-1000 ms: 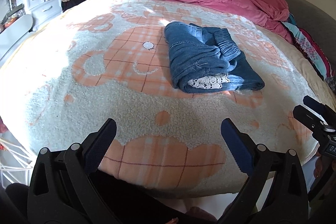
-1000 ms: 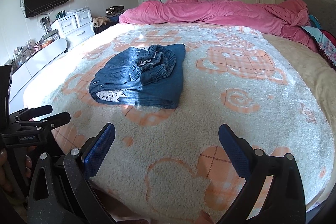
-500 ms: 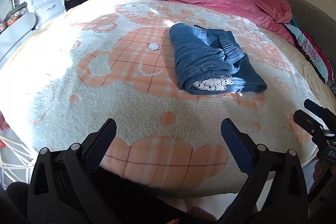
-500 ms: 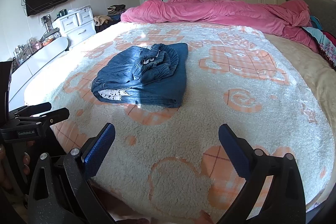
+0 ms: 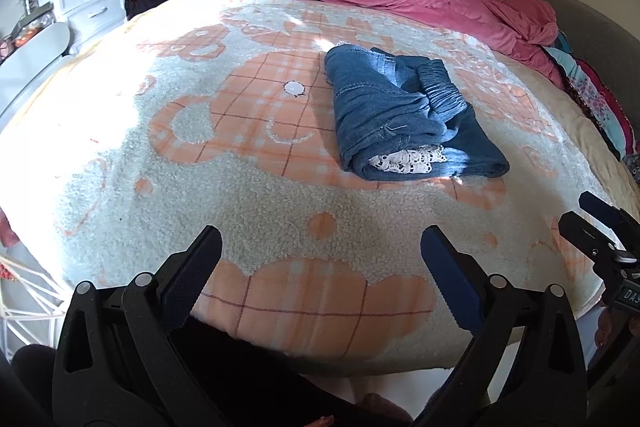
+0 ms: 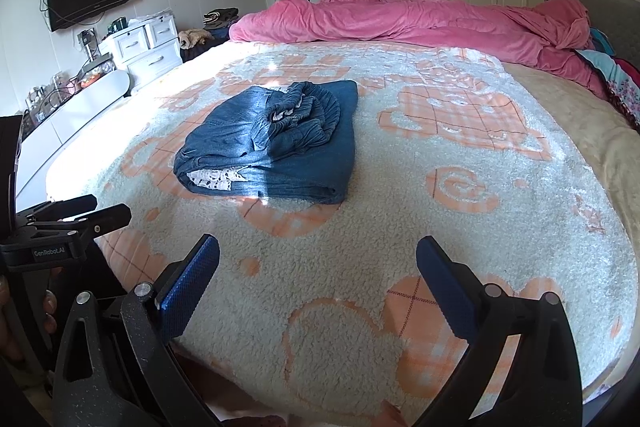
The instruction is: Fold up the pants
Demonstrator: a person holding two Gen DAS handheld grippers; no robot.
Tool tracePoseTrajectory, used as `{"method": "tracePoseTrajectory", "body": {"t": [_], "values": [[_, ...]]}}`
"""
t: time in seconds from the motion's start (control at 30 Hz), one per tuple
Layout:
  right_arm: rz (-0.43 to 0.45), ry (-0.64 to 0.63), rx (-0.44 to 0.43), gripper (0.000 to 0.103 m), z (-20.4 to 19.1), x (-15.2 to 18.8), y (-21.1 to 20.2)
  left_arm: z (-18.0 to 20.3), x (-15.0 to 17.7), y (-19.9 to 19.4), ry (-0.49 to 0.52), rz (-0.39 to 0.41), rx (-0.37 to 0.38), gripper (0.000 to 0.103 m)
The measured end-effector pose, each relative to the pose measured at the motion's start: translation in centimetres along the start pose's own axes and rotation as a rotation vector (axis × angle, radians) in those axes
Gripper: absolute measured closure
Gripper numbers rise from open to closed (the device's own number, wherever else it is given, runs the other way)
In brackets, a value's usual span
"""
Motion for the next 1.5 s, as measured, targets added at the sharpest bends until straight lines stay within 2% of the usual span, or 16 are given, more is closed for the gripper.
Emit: {"method": "tracePoseTrajectory", "body": {"t": [1.5], "values": [[-0.008, 0.002, 0.034, 0.005, 0.43, -0.12, 0.26, -0.25, -0.20, 0.06, -0.012, -0.007, 0.007, 0.010]]}}
Point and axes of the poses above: each gripper's, at about its wrist camera, not at the fingertips, and y roughly the way its jaws point, z to its right, x to its underside, the point moved 9 cm from there along y, roughly the way its jaws point, and after that the axes turned 7 degrees about -x, right-handed, at the moved point
